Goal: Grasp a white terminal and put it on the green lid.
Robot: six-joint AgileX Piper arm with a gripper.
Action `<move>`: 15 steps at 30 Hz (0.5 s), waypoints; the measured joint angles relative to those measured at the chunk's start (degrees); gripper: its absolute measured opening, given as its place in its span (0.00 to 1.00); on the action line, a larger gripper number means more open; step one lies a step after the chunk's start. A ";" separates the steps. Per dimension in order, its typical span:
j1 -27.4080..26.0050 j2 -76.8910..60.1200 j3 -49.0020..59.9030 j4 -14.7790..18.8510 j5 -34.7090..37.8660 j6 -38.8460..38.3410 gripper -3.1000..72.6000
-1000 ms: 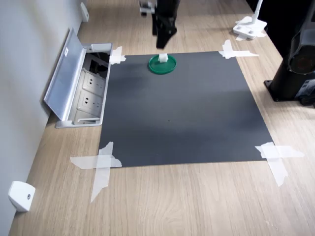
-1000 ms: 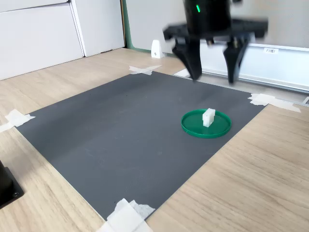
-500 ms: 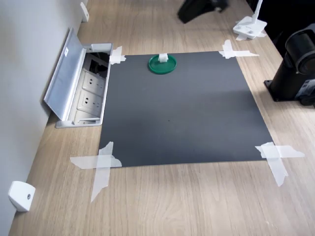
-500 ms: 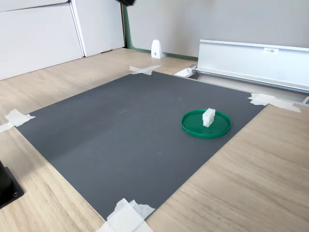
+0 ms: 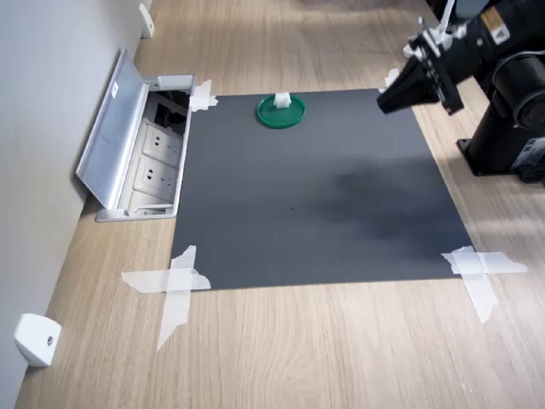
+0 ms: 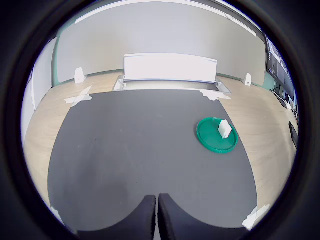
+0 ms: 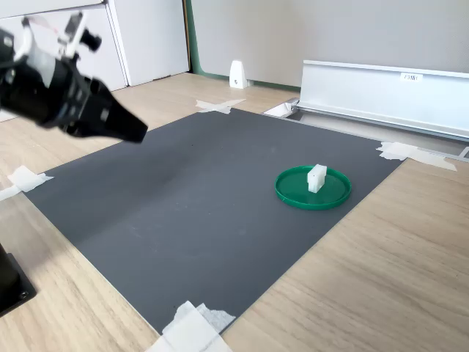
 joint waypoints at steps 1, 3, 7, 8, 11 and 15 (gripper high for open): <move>0.00 -0.13 0.00 0.00 -0.75 0.00 0.03; 0.00 -0.17 0.00 0.00 -1.45 0.00 0.03; 0.00 -0.17 0.00 0.00 -1.88 0.00 0.03; 0.00 -0.17 0.00 0.00 -1.88 0.00 0.03; 0.00 -0.17 0.00 0.00 -1.90 0.00 0.03; 0.00 -0.17 0.00 0.00 -1.90 0.00 0.03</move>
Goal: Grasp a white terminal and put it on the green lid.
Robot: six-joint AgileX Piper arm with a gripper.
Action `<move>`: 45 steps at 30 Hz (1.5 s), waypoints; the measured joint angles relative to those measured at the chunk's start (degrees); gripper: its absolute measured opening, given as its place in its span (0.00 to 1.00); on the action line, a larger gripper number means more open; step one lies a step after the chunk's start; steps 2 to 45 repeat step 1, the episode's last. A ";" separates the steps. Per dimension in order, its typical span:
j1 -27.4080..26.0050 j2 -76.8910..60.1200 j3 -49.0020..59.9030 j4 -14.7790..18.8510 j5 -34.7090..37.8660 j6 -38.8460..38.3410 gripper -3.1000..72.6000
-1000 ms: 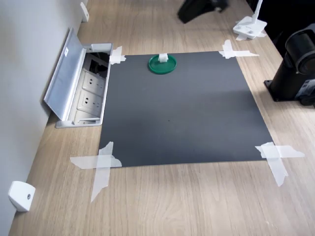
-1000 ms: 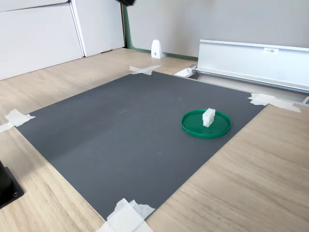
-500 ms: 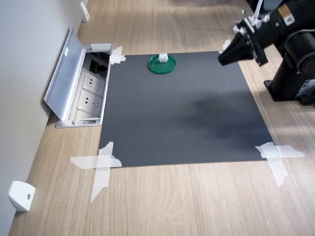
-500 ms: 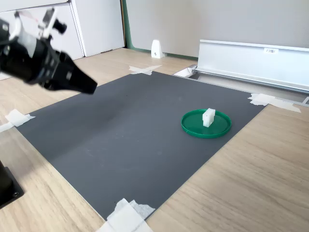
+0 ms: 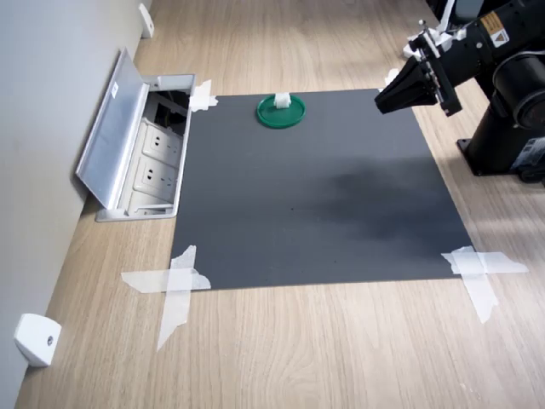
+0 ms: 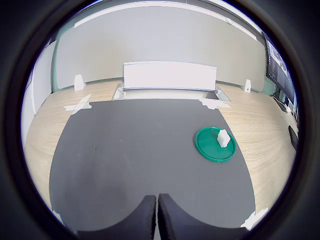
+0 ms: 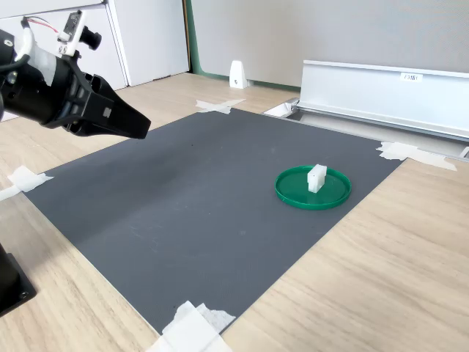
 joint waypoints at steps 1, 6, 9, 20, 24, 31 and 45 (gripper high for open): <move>0.00 0.00 0.00 0.00 0.00 0.00 0.03; 0.00 0.00 0.00 0.00 0.00 0.00 0.03; 0.00 0.00 0.00 0.00 0.00 0.00 0.03; 0.00 0.00 0.00 0.00 0.00 0.00 0.03; 0.00 0.00 0.00 0.00 0.00 0.00 0.03; 0.00 0.00 0.00 0.00 0.00 0.00 0.03; 0.00 0.00 0.00 0.00 0.00 0.00 0.03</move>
